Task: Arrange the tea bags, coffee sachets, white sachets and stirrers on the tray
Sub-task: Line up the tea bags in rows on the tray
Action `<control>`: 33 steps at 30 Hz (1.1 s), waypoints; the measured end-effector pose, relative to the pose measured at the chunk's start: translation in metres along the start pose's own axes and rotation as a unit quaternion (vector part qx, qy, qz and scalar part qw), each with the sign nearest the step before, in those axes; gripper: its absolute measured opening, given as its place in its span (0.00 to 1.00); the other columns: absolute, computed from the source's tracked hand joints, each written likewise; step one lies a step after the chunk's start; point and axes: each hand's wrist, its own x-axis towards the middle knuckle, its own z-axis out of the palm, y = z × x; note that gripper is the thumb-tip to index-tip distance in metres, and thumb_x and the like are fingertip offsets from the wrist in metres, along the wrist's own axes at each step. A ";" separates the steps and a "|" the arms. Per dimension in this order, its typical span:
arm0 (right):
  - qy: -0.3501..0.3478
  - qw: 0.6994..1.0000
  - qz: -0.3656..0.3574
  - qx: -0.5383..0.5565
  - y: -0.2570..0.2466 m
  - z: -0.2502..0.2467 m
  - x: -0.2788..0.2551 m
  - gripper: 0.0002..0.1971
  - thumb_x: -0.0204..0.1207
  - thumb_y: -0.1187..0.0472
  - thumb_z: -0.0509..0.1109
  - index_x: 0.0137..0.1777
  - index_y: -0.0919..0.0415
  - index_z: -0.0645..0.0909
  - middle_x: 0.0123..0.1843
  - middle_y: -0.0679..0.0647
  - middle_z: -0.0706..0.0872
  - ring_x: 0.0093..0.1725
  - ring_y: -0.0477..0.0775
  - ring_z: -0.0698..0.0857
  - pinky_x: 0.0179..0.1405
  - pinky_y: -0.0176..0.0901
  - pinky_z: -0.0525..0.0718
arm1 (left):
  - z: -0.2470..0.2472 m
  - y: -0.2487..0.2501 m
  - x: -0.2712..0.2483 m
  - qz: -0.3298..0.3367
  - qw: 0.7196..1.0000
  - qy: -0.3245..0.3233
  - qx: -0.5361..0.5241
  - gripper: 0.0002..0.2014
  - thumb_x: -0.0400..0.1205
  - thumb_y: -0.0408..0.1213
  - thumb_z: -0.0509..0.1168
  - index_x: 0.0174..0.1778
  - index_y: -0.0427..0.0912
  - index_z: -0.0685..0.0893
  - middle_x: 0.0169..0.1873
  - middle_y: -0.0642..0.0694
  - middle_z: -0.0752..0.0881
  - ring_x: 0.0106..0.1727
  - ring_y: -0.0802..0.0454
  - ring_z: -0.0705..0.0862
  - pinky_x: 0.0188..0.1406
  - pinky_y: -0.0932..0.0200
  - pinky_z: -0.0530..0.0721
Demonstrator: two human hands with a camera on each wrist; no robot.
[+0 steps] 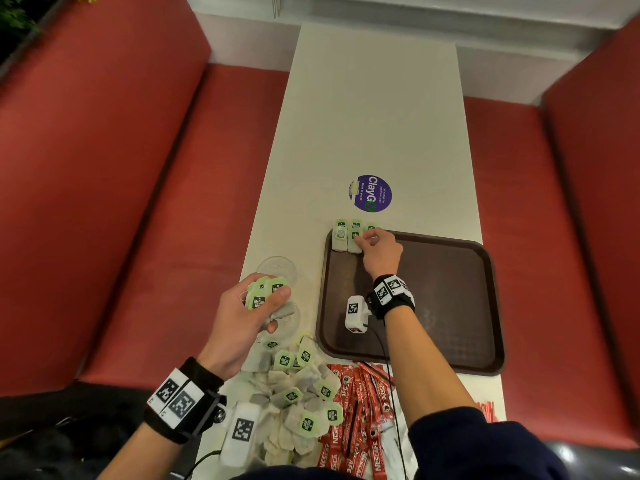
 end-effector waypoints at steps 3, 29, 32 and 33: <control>0.025 0.999 -0.016 0.013 -0.002 0.000 -0.005 0.10 0.83 0.57 0.82 0.58 0.60 0.88 0.48 0.56 0.92 0.48 0.46 0.81 0.42 0.24 0.72 | -0.001 0.001 0.001 -0.008 1.000 0.004 -0.004 0.09 0.81 0.39 0.80 0.52 0.41 0.90 0.42 0.42 0.85 0.43 0.47 0.88 0.28 0.54 0.75; -0.009 0.992 -0.129 0.010 -0.043 -0.008 -0.068 0.12 0.82 0.44 0.82 0.51 0.50 0.87 0.51 0.45 0.91 0.49 0.43 0.90 0.54 0.46 0.89 | 0.011 0.008 0.004 -0.041 0.997 -0.046 -0.053 0.12 0.83 0.39 0.79 0.57 0.38 0.87 0.44 0.43 0.82 0.40 0.54 0.79 0.29 0.61 0.75; -0.167 0.970 -0.125 0.127 -0.075 -0.036 -0.122 0.10 0.87 0.46 0.78 0.54 0.52 0.92 0.46 0.49 0.95 0.45 0.45 0.93 0.53 0.49 0.94 | 0.017 0.006 0.006 -0.024 0.998 -0.037 -0.041 0.16 0.84 0.39 0.79 0.59 0.32 0.85 0.46 0.42 0.82 0.41 0.55 0.79 0.27 0.62 0.72; -0.225 0.953 -0.123 0.163 -0.082 -0.045 -0.139 0.10 0.88 0.50 0.78 0.56 0.56 0.92 0.47 0.54 0.95 0.45 0.49 0.93 0.52 0.50 0.93 | 0.020 0.007 0.007 -0.019 0.998 -0.037 -0.037 0.16 0.84 0.39 0.79 0.59 0.32 0.85 0.46 0.43 0.83 0.41 0.55 0.79 0.27 0.61 0.71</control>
